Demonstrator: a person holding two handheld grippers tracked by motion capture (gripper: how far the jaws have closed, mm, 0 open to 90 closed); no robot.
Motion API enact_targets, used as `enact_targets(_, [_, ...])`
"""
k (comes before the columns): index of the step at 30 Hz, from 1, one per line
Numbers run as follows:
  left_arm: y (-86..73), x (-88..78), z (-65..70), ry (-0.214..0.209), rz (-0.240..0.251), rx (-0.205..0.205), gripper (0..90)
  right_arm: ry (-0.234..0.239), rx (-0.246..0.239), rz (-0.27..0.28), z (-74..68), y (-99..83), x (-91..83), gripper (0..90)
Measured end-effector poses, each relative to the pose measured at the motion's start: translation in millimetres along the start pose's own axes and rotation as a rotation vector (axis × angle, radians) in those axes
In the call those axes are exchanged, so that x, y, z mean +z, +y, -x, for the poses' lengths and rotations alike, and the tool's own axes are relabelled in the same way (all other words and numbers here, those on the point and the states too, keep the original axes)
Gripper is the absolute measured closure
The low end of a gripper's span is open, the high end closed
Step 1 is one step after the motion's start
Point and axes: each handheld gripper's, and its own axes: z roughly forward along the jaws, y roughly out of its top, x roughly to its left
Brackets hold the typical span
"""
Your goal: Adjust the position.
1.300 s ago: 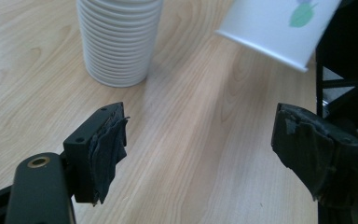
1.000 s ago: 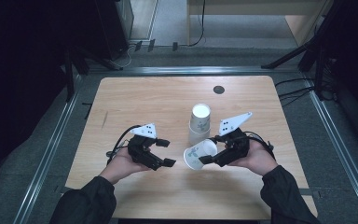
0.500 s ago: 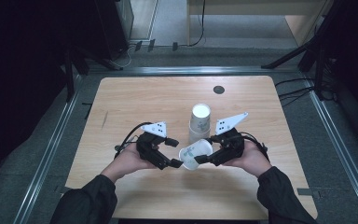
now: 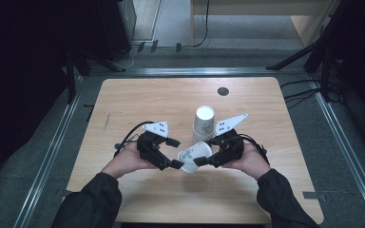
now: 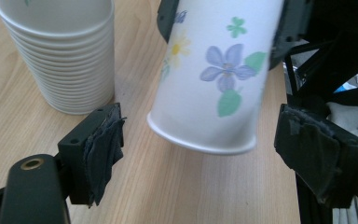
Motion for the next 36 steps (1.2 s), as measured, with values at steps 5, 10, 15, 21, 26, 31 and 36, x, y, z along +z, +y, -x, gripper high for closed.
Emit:
enact_targets(5, [-0.4, 6.1, 3.5, -0.014, -0.020, 0.007, 15.7, 0.012, -0.018, -0.010, -3.5, 0.6, 6.1, 33.1])
enact_targets(10, [-0.7, 8.8, 6.4, -0.028, -0.035, 0.038, 15.7, 0.025, -0.025, -0.002, -5.4, 0.9, 7.8, 33.1])
enact_targets(15, [-2.1, 12.5, 6.2, -0.043, -0.036, 0.036, 15.7, 0.034, -0.027, 0.011, -8.2, 2.2, 7.7, 33.1])
enact_targets(21, [-3.5, 20.7, 10.0, -0.068, -0.073, 0.054, 16.5, 0.049, -0.052, -0.002, -13.2, 3.0, 12.5, 33.1])
enact_targets(26, [-3.1, 25.8, 11.5, -0.074, -0.090, 0.068, 17.1, 0.055, -0.057, -0.005, -16.0, 3.9, 15.1, 33.1])
enact_targets(31, [-3.0, 23.7, 13.3, -0.077, -0.071, 0.100, 25.9, 0.045, -0.059, -0.002, -16.1, 3.8, 14.6, 33.3])
enact_targets(36, [-3.2, 23.6, 13.4, -0.080, -0.070, 0.100, 27.1, 0.050, -0.055, -0.001, -16.1, 3.7, 14.3, 33.4])
